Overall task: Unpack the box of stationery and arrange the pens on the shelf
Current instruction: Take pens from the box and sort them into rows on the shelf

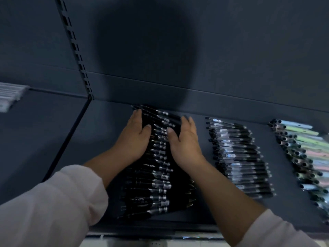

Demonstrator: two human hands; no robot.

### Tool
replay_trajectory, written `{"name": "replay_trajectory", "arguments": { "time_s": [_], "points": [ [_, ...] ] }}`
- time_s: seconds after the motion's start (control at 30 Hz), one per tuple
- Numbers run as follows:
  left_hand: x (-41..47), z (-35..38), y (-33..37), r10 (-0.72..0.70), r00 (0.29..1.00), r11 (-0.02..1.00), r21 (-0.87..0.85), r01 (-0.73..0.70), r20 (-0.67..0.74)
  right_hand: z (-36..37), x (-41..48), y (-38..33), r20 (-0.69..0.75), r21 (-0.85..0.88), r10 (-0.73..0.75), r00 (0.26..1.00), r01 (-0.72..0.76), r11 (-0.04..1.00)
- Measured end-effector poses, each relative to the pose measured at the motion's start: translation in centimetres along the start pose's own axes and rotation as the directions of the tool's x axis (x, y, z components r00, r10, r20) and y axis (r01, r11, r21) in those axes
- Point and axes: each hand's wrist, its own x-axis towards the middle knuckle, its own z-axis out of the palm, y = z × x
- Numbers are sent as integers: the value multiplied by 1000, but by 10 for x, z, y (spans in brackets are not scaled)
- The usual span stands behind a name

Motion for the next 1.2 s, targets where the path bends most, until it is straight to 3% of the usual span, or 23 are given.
{"name": "replay_trajectory", "arguments": {
  "time_s": [0.1,0.33,0.6,0.73,0.83,0.93,1.03,1.2],
  "points": [
    [16,-12,-3,-24,999,999,-25,23,-40,-10,13,5,-80,-13,37,996,-38,999],
    [57,-19,-2,-103,992,990,90,109,-67,-4,51,-2,-17,-10,37,999,-37,999],
    [36,-14,-1,23,1000,998,58,-23,-6,-8,59,-3,28,3,-100,995,100,995],
    [47,-22,-5,32,999,985,166,-38,38,-13,53,7,17,-51,-66,998,66,997],
    [52,-14,0,0,994,974,226,-25,109,-3,48,6,43,5,-69,997,69,998],
    [51,-5,5,-7,996,959,284,-19,92,2,48,-1,35,68,-91,995,88,994],
    [39,-12,4,25,998,934,355,-45,63,-7,45,3,33,-26,-137,990,138,990],
    [6,-34,-1,182,960,886,387,-254,212,-25,19,12,152,-219,-311,938,339,915]
  ]
}}
